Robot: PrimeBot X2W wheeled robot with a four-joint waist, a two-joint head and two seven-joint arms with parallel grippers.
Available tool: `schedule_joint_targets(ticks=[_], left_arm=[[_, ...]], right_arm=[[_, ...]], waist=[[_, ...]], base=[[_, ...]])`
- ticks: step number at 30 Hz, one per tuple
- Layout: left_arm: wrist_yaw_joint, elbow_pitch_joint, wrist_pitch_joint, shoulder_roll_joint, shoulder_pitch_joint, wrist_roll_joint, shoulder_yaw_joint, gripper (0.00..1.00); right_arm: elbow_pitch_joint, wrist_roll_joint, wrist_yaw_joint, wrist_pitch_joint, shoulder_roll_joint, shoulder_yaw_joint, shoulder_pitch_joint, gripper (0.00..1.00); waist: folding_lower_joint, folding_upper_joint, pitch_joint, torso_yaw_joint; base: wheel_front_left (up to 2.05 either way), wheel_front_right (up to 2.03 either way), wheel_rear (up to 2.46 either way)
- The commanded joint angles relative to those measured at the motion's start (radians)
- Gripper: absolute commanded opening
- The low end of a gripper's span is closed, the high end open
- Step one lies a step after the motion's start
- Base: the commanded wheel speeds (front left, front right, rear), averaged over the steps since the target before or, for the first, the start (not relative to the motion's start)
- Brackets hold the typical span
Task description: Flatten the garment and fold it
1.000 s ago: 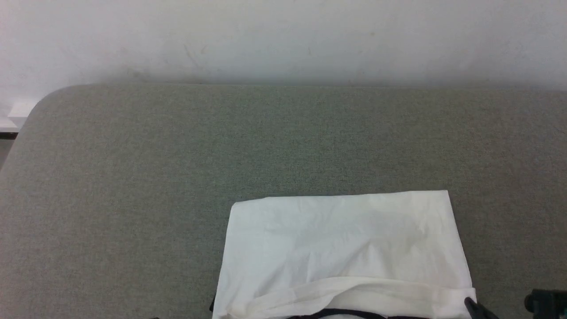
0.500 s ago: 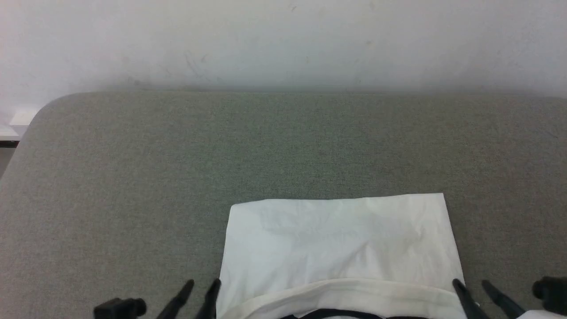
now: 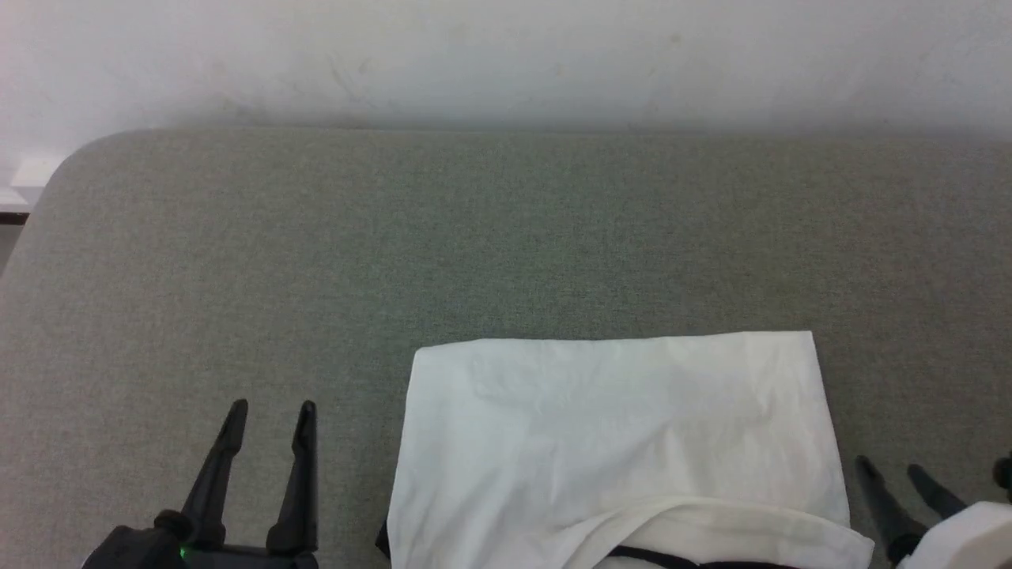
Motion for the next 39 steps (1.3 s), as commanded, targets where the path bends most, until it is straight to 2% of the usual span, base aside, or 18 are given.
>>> schedule_joint_targets(ticks=[1,8,16,17,18,19,20,28,32,39], left_arm=[[0.004,0.003,-0.005,-0.002,-0.015,0.010,-0.004,1.00],[-0.006,0.026,-0.002,-0.009,-0.052,0.022,-0.031,1.00],[-0.016,0.047,0.008,-0.012,-0.075,0.012,-0.045,1.00],[-0.017,0.049,0.008,-0.013,-0.076,0.010,-0.047,1.00],[-0.018,0.052,0.009,-0.014,-0.078,0.008,-0.048,1.00],[-0.020,0.055,0.011,-0.014,-0.080,0.005,-0.051,1.00],[-0.023,0.059,0.012,-0.015,-0.082,0.003,-0.053,1.00],[-0.027,0.081,0.018,-0.012,-0.076,-0.007,-0.061,1.00],[-0.025,0.082,0.020,-0.007,-0.062,-0.010,-0.060,1.00],[-0.020,0.078,0.027,0.010,-0.047,-0.003,-0.062,1.00]], right_arm=[[0.016,0.011,-0.001,0.005,0.004,0.009,-0.019,1.00],[0.154,0.005,-0.001,0.024,0.005,0.039,-0.097,1.00],[0.238,-0.005,-0.001,0.120,0.005,0.114,-0.139,1.00],[0.250,-0.004,-0.001,0.130,0.005,0.119,-0.142,0.96],[0.260,-0.005,-0.001,0.132,0.005,0.119,-0.147,0.49],[0.272,-0.008,-0.001,0.132,0.005,0.119,-0.152,0.22],[0.284,-0.011,-0.001,0.132,0.005,0.118,-0.156,0.00],[0.323,-0.039,-0.001,0.043,0.005,0.054,-0.191,0.00],[0.294,-0.112,-0.001,0.021,0.004,-0.040,-0.199,0.00],[0.223,-0.206,-0.001,0.021,-0.050,-0.214,-0.163,0.00]], waist=[[-0.0001,0.0000,0.020,0.015],[-0.0001,0.0000,0.071,0.060],[-0.0001,0.0000,0.089,0.080],[-0.0001,0.0000,0.088,0.080],[-0.0001,0.0000,0.086,0.080],[-0.0001,0.0000,0.084,0.080],[-0.0001,0.0000,0.081,0.079],[-0.0001,0.0000,0.038,0.057],[-0.0001,0.0000,0.021,0.040],[-0.0001,0.0000,0.002,0.019]], base=[[0.00,0.00,0.00],[0.00,0.00,0.00],[0.00,0.00,0.00],[0.00,0.00,0.00],[0.00,0.00,0.00],[0.00,0.00,0.00],[0.00,0.00,0.00],[0.00,0.00,0.00],[0.00,0.00,0.00],[0.00,0.00,0.00]])
